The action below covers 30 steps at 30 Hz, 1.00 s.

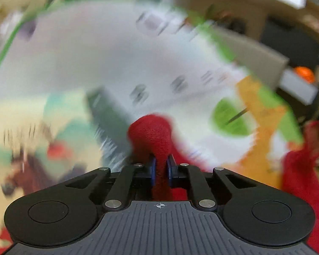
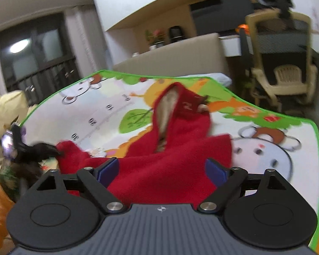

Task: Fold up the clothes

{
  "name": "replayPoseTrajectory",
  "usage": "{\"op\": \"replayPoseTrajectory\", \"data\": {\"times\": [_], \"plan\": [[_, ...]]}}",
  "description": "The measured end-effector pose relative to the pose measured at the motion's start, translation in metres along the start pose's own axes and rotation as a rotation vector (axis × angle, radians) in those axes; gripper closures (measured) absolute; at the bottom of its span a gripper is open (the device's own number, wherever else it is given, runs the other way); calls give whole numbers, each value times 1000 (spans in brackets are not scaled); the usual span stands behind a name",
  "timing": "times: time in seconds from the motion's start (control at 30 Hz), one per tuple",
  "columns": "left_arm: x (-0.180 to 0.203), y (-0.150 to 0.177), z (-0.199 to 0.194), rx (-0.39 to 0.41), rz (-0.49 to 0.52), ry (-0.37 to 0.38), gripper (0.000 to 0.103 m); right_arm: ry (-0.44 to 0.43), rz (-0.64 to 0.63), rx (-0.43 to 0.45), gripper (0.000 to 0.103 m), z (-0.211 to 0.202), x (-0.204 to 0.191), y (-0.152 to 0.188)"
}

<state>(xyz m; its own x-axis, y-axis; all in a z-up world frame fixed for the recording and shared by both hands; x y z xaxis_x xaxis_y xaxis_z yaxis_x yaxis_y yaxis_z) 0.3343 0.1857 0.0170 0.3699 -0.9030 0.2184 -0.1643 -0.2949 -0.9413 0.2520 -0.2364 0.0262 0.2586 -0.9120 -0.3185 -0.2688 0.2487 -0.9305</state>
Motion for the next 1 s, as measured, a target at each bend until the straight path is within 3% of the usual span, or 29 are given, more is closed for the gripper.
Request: {"op": "replayPoseTrajectory", "data": {"times": [0.1, 0.2, 0.27, 0.3, 0.33, 0.37, 0.4, 0.47, 0.57, 0.67, 0.77, 0.87, 0.9, 1.0], "plan": [[49, -38, -40, 138, 53, 178, 91, 35, 52, 6, 11, -1, 16, 2], [104, -44, -64, 142, 73, 391, 90, 25, 81, 29, 10, -4, 20, 2], [141, -24, -69, 59, 93, 569, 84, 25, 96, 28, 2, -4, 22, 4], [155, -9, -69, -8, 99, 655, 70, 28, 105, 22, 0, -3, 23, 5], [168, 8, -69, -86, 105, 742, 63, 33, 141, -10, 0, 1, 28, 10], [177, 23, -69, -154, 116, 797, 50, 38, 178, -44, 0, 6, 33, 14], [181, 37, -72, -199, 139, 820, 45, 43, 215, -78, 0, 10, 38, 18], [185, 58, -78, -253, 193, 842, 37, 54, 289, -146, 0, 19, 47, 27], [169, 61, -87, -250, 206, 870, 8, 61, 363, -249, 0, 33, 56, 41], [149, 54, -92, -212, 215, 849, 6, 103, 383, -288, 0, 42, 55, 45], [134, 52, -82, -182, 233, 758, 5, 133, 423, -349, 0, 52, 57, 38], [127, 55, -66, -203, 241, 641, 4, 114, 349, -433, 0, 55, 49, 34], [125, 55, -64, -205, 246, 614, 4, 109, 320, -420, 0, 49, 44, 29], [107, 47, -58, -186, 248, 545, 4, 134, 24, -165, 0, 5, 20, -9]]}}
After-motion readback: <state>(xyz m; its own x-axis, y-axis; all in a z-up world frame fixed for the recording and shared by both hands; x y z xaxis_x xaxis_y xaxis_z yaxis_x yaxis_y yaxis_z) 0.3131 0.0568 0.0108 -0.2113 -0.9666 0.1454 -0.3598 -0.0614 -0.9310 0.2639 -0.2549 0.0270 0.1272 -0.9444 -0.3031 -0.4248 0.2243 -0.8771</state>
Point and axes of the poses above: each gripper's, at about its wrist camera, not at the fingertips, and z roughly the way its jaws point, x to its right, y to its underside, the point moved 1 cm from there along z, roughly the way its jaws point, and after that the axes turned 14 degrees about x, right-handed, at the moved point
